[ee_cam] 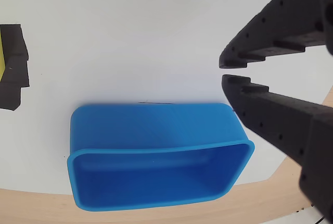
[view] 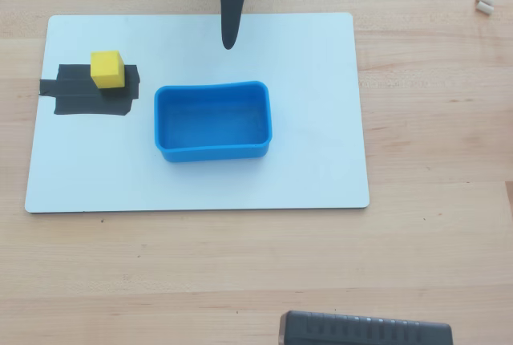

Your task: Pick up yellow cube and drop it in the blue rectangular bin

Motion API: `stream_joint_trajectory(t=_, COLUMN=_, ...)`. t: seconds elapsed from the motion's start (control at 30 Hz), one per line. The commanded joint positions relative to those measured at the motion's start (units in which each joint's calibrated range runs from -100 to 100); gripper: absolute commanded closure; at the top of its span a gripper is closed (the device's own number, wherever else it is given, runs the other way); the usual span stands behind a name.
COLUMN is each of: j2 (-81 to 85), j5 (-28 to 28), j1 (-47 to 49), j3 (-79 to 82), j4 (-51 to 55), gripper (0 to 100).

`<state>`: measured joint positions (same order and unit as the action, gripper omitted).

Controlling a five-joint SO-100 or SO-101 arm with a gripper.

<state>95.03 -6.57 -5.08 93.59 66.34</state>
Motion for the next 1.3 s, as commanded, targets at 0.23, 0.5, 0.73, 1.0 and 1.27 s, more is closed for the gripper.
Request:
stream_joint_trajectory(t=0.23, j2=1.26, j5=0.00, j1=-0.75, j3=-0.13, j4=0.13, gripper=100)
stream_joint_trajectory(t=0.5, j2=1.26, j5=-0.34, j1=0.02, j3=-0.13, j4=0.54, gripper=100)
stream_joint_trajectory(t=0.73, j2=1.26, j5=-3.03, j1=-3.84, j3=-2.31, j4=1.78, gripper=100)
stream_joint_trajectory(t=1.0, j2=-5.34, j5=-4.30, j1=-6.32, j3=-15.04, j4=5.50, gripper=100)
stream_joint_trajectory(t=1.27, j2=-29.49, j5=-8.30, j1=-14.30, j3=-34.22, j4=5.50, gripper=100)
